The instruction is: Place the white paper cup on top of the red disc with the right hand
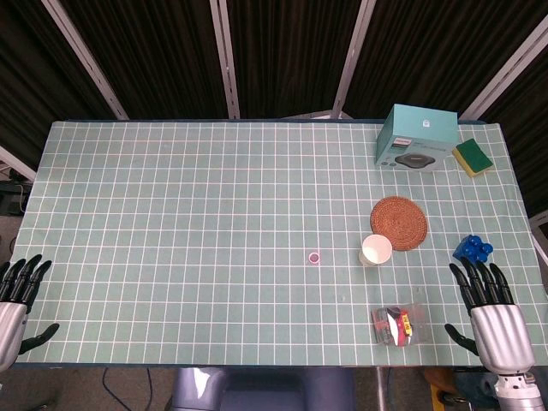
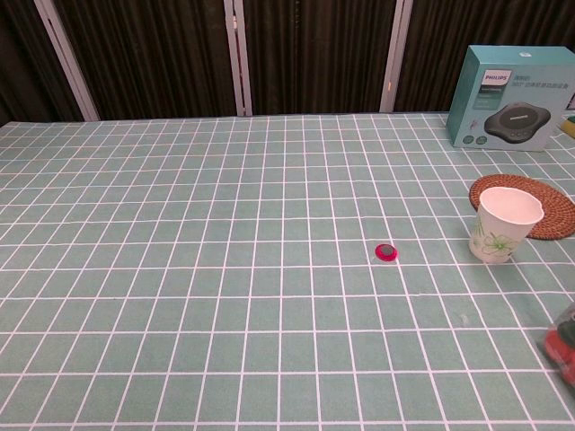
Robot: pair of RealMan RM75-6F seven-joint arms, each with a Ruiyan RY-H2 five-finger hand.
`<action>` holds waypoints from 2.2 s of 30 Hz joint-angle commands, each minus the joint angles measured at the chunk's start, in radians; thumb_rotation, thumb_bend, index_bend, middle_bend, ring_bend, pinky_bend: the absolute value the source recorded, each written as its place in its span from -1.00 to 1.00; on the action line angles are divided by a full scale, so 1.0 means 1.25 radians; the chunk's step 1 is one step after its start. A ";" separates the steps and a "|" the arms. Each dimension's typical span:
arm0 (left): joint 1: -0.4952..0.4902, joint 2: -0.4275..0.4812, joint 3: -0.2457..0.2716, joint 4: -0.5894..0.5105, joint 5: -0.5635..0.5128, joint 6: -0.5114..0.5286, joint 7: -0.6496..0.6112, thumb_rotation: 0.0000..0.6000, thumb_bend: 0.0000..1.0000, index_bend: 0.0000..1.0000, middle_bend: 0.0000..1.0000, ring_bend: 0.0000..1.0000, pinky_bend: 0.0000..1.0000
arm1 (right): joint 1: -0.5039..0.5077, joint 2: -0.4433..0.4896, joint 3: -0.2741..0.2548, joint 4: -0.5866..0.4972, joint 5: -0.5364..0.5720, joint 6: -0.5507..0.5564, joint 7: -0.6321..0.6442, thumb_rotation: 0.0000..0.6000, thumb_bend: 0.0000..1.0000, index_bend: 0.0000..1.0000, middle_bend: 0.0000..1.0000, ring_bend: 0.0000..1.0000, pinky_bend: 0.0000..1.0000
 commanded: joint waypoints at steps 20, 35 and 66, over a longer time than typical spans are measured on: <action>-0.027 -0.030 -0.034 -0.001 -0.077 -0.051 0.053 1.00 -1.00 -1.00 -1.00 -1.00 -1.00 | 0.257 -0.040 0.147 -0.021 0.072 -0.291 -0.185 1.00 -1.00 -1.00 -1.00 -1.00 -1.00; -0.049 -0.047 -0.067 0.009 -0.183 -0.094 0.084 1.00 -1.00 -1.00 -1.00 -1.00 -1.00 | 0.523 -0.165 0.167 0.088 0.291 -0.642 -0.549 1.00 -1.00 -1.00 -1.00 -1.00 -1.00; -0.063 -0.046 -0.069 0.012 -0.228 -0.106 0.089 1.00 -1.00 -1.00 -1.00 -1.00 -1.00 | 0.645 -0.270 -0.049 0.183 0.591 -0.525 -0.967 1.00 -0.63 -0.77 -0.57 -0.91 -0.42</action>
